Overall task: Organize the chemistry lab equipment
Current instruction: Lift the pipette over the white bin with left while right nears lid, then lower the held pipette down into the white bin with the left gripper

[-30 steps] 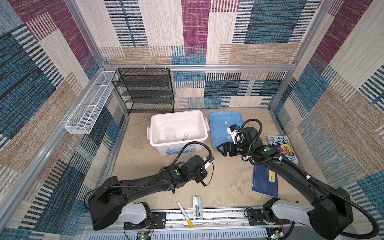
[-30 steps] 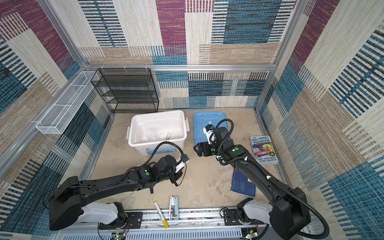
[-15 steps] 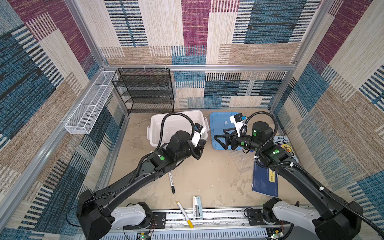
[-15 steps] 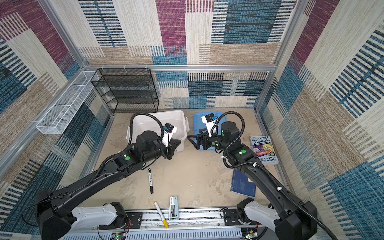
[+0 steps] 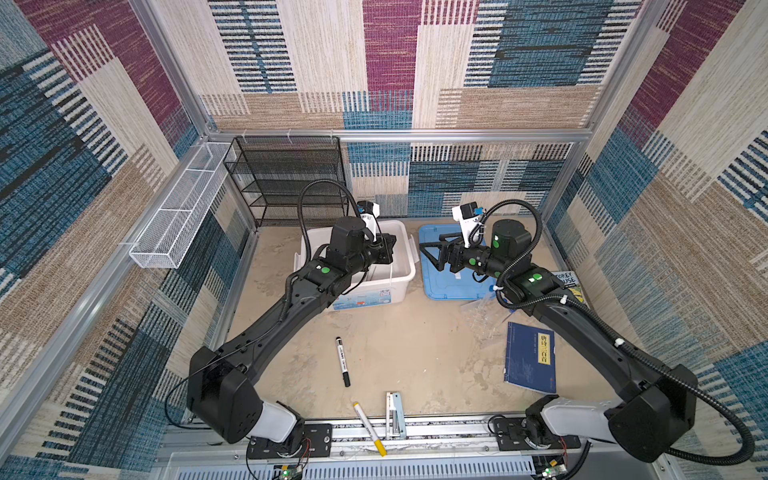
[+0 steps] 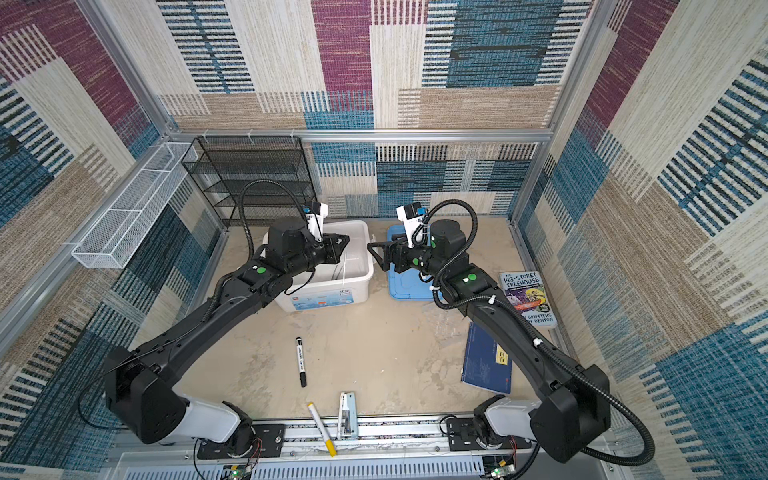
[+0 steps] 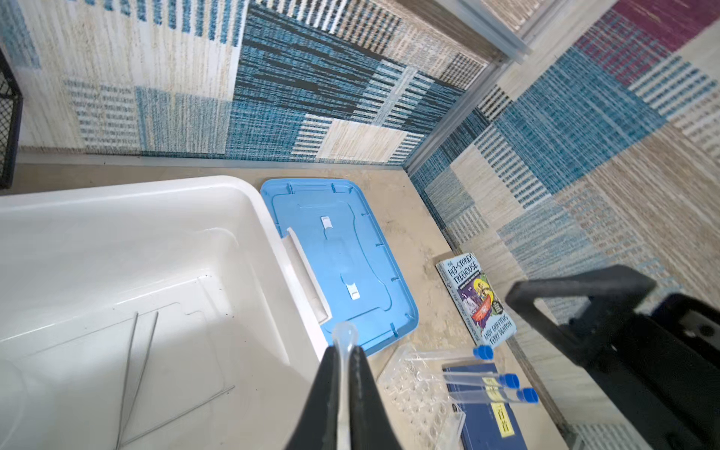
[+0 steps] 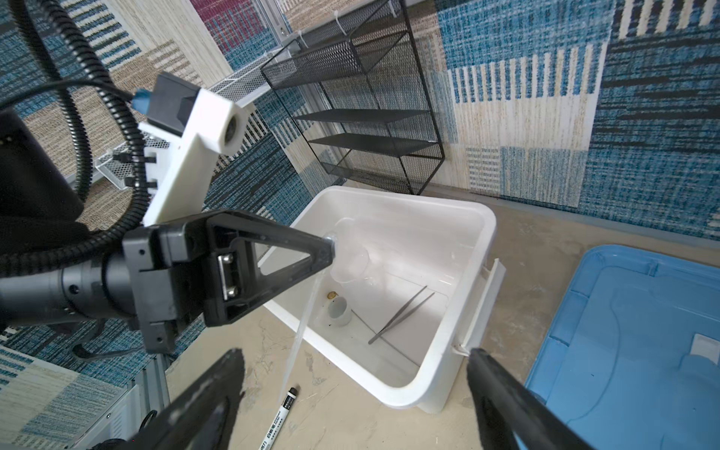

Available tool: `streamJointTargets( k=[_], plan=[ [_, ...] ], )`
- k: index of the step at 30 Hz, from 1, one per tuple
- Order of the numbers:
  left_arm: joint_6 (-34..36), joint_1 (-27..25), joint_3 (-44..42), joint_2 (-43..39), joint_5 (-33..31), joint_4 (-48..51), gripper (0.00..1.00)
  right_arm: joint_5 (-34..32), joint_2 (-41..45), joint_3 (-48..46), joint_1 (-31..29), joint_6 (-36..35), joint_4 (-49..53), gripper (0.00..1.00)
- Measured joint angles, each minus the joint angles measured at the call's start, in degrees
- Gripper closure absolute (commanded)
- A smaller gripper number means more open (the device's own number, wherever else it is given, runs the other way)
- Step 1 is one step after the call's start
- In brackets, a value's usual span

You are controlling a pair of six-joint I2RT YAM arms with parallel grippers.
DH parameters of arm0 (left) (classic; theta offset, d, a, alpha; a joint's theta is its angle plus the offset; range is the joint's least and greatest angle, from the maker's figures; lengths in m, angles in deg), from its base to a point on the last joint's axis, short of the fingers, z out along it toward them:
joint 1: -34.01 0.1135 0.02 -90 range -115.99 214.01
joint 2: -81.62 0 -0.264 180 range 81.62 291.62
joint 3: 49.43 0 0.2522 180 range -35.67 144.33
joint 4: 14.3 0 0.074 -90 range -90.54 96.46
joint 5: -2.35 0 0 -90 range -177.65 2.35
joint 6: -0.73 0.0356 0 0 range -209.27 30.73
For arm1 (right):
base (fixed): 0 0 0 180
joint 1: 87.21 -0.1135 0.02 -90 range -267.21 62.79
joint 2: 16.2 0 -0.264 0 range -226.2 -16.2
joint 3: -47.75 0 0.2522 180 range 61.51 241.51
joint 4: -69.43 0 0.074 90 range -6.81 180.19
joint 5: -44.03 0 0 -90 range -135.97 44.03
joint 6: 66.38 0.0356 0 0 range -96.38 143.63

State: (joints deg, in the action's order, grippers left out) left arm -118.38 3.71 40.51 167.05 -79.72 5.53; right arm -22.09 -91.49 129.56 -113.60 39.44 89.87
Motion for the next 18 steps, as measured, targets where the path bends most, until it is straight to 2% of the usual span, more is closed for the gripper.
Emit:
streamJointTargets(
  k=[12,18],
  plan=[
    [-6.95,4.81,11.93,21.00,0.09,-5.66,0.96,-0.50,-9.09,6.71,0.00,-0.50,0.76,0.10],
    [-8.24,4.09,12.24,24.79,-0.61,-7.52,0.96,-0.50,-11.19,7.06,0.00,-0.50,1.03,0.10]
  ],
)
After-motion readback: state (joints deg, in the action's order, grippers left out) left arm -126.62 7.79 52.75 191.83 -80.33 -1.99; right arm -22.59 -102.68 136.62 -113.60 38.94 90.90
